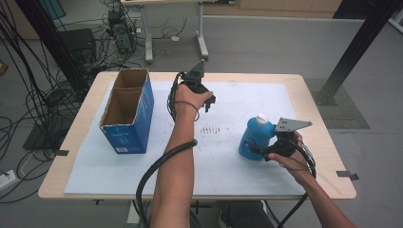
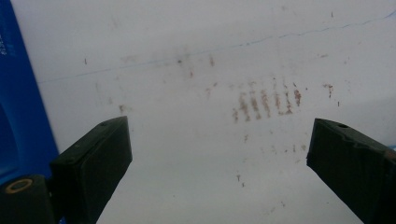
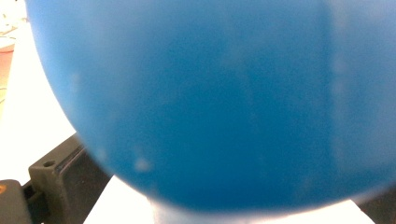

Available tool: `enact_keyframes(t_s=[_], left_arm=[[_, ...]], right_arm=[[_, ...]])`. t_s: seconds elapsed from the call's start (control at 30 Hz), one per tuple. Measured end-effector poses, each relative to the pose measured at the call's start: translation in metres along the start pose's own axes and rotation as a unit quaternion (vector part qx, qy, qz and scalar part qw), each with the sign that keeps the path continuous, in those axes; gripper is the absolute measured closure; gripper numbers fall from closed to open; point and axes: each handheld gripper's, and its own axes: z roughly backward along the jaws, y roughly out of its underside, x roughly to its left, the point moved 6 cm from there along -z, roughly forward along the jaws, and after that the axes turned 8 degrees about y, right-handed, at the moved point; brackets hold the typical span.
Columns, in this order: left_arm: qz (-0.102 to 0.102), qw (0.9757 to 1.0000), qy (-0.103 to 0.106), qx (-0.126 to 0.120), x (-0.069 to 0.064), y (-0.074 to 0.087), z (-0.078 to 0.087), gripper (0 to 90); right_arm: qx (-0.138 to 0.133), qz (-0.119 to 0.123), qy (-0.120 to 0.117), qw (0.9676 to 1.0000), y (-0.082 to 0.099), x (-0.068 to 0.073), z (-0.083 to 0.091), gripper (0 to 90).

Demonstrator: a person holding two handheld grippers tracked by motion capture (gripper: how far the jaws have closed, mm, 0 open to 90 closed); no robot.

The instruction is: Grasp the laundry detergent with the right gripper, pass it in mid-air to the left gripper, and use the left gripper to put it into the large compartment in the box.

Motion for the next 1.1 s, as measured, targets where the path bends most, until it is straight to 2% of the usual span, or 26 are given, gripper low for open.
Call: enact_keyframes(t_s=[1.1], left_arm=[[-0.001,1.0000,-0.004,0.001,0.0019,0.0007,0.0000,6.9]], right_arm=[[-0.002,0.004,0.003,1.0000,-0.0002,0.0000,-0.0009,0.6]])
